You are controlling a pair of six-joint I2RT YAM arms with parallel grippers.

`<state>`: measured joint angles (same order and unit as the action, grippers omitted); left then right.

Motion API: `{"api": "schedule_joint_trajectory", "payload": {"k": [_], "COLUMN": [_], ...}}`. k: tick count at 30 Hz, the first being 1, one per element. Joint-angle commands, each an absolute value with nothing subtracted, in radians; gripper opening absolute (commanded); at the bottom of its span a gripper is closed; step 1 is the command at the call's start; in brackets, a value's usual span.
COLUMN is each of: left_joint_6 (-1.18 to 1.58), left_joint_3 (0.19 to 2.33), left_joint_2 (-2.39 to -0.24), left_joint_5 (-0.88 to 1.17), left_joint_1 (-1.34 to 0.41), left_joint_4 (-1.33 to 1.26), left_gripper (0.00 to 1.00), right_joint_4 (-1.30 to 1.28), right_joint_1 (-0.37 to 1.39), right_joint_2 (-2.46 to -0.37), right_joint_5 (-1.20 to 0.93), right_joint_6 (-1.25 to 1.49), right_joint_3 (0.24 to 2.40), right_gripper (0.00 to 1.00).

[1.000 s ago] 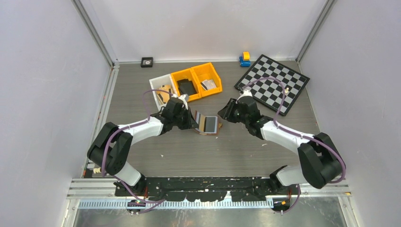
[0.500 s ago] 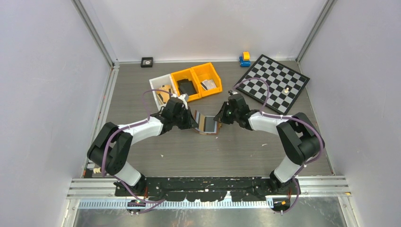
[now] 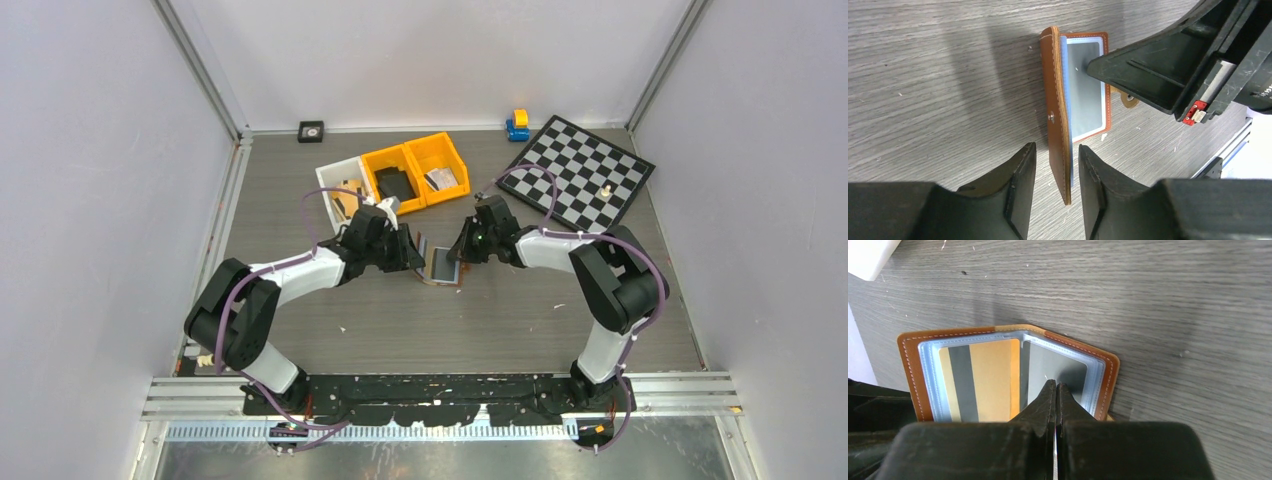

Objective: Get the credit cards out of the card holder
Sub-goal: Remove the credit card from the card holder.

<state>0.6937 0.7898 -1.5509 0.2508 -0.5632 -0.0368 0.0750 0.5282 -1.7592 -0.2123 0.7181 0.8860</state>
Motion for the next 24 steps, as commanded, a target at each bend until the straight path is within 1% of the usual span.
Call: {"api": "schedule_joint_trajectory", "payload": {"k": [1,3,5,15,19,24], "left_joint_6": [0.682,0.684,0.685,0.693,0.694,0.694], "left_joint_3": [0.778,0.775,0.773,0.747,0.748,0.749], "left_joint_2": [-1.513,-1.511,-1.514,-1.503,-1.505,-1.503], "left_joint_5": [0.282,0.289,0.292,0.359,0.367,0.366], "left_joint_1": [-0.564,-0.564,-0.564,-0.564,-0.564,-0.564], "left_joint_4": [-0.104,-0.113,-0.118,-0.201,-0.211,-0.212], "left_gripper": [0.42,0.46,0.48,0.49,0.38,0.35], "right_joint_4": [0.069,0.066,0.064,0.061,0.063,0.064], "right_joint_1": [0.531,0.532,0.532,0.531,0.532,0.532], "right_joint_2": [-1.785,-1.788,-1.790,-1.802,-1.799,-1.799], "right_joint_5": [-0.253,-0.256,-0.258,-0.270,-0.271,-0.273], "right_joint_6": [0.729,0.728,0.729,0.733,0.734,0.736], "right_joint_3": [0.929,0.932,0.933,0.940,0.939,0.939], "right_gripper": [0.01,0.00,0.00,0.01,0.01,0.01]}}
